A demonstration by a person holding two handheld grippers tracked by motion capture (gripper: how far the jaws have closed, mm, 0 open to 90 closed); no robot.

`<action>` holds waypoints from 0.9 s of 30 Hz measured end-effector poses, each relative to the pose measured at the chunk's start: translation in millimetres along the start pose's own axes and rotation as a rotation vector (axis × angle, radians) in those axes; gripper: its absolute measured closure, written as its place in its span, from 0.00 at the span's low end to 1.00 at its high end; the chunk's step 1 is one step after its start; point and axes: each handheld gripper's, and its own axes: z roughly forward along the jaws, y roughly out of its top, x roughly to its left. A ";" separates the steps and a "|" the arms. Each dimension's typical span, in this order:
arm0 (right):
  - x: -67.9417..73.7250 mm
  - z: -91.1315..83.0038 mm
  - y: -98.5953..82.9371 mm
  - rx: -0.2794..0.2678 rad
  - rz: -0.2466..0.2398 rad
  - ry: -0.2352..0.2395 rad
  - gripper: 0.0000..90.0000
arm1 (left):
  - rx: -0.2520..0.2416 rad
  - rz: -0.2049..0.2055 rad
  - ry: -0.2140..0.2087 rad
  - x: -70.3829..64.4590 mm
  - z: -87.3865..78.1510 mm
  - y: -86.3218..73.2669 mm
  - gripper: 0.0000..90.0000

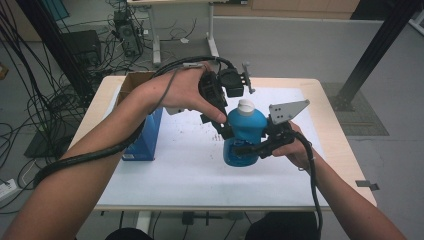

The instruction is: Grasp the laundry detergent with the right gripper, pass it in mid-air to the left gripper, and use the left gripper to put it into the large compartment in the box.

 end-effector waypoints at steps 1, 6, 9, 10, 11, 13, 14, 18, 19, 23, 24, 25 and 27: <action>0.1 1.4 0.8 0.001 -0.004 0.002 0.49 | 0.003 0.003 -0.001 0.1 0.5 0.6 0.10; 0.5 7.8 3.3 0.006 -0.015 0.013 0.49 | 0.002 0.013 -0.011 -2.3 4.2 2.5 0.10; 1.1 10.6 3.5 0.015 -0.019 0.016 0.49 | 0.009 0.022 -0.013 -3.8 6.1 4.2 0.10; 1.3 11.3 3.5 0.016 -0.019 0.018 0.49 | 0.007 0.023 -0.014 -4.2 6.6 4.7 0.10; 1.6 12.2 3.4 0.014 -0.018 0.020 0.49 | 0.007 0.025 -0.014 -4.6 7.0 5.3 0.10; 2.1 13.6 3.2 0.016 -0.018 0.021 0.49 | 0.006 0.029 -0.014 -5.2 7.7 6.5 0.10; 2.0 14.1 3.2 0.017 -0.020 0.020 0.49 | 0.005 0.029 -0.015 -5.4 7.8 6.8 0.10; 1.7 15.9 2.4 0.017 -0.017 0.023 0.49 | 0.001 0.032 -0.019 -6.3 8.8 8.7 0.10; 1.6 16.2 2.3 0.018 -0.018 0.022 0.49 | 0.001 0.033 -0.018 -6.4 9.2 9.3 0.10; 1.5 17.3 2.6 0.019 -0.023 0.020 0.49 | -0.003 0.028 -0.021 -7.2 10.6 10.6 0.10; 1.4 17.5 2.5 0.019 -0.023 0.021 0.49 | -0.004 0.029 -0.022 -7.4 10.7 10.6 0.10; 1.5 17.5 2.5 0.020 -0.021 0.021 0.49 | -0.002 0.029 -0.022 -7.5 11.0 10.7 0.10; 1.1 17.7 2.2 0.023 -0.021 0.020 0.49 | -0.002 0.028 -0.023 -7.4 11.8 10.6 0.10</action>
